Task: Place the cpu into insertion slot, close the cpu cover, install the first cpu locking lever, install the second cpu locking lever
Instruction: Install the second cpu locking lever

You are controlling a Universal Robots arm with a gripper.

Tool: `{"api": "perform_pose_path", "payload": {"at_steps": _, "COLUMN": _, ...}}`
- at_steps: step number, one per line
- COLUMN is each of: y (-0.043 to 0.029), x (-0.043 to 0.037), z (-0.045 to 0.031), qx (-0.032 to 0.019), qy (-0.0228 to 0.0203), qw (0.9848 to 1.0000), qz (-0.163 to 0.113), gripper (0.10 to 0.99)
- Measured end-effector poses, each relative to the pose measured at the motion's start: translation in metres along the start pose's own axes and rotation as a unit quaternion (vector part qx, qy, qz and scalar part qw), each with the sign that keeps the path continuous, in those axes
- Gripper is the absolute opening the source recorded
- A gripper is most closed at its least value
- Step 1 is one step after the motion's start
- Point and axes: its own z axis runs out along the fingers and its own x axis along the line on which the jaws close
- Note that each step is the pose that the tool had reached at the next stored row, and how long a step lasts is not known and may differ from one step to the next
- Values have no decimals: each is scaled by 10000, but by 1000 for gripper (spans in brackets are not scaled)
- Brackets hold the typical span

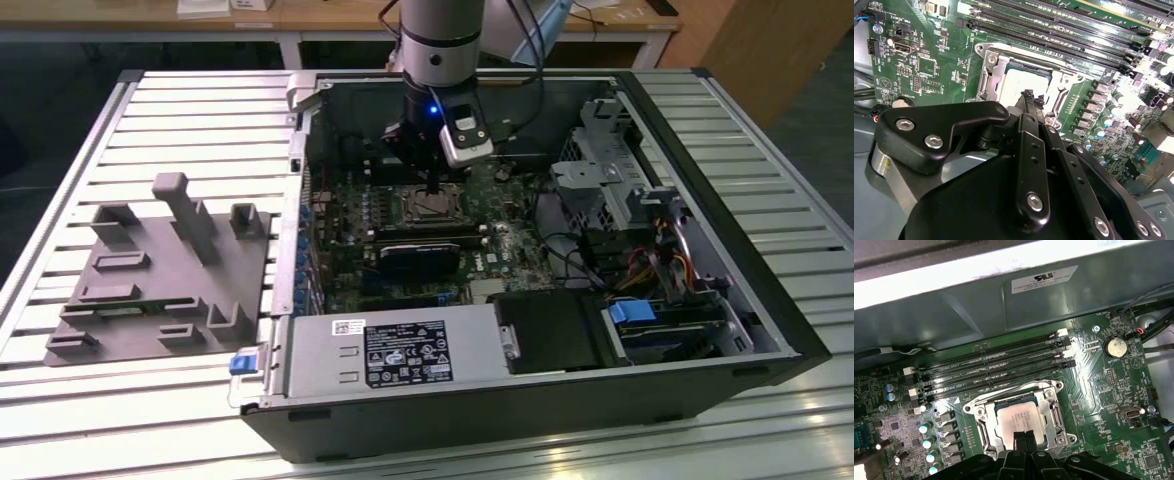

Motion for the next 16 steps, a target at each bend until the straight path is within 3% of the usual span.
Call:
{"api": "perform_pose_path", "payload": {"at_steps": 9, "y": -12, "x": -3, "z": -2, "qx": 0, "qy": 0, "qw": 10000, "qz": 0, "gripper": 102}}
{"api": "perform_pose_path", "payload": {"at_steps": 16, "y": -102, "x": -28, "z": -5, "qx": -1, "qy": 0, "qw": 10000, "qz": 0, "gripper": 102}}
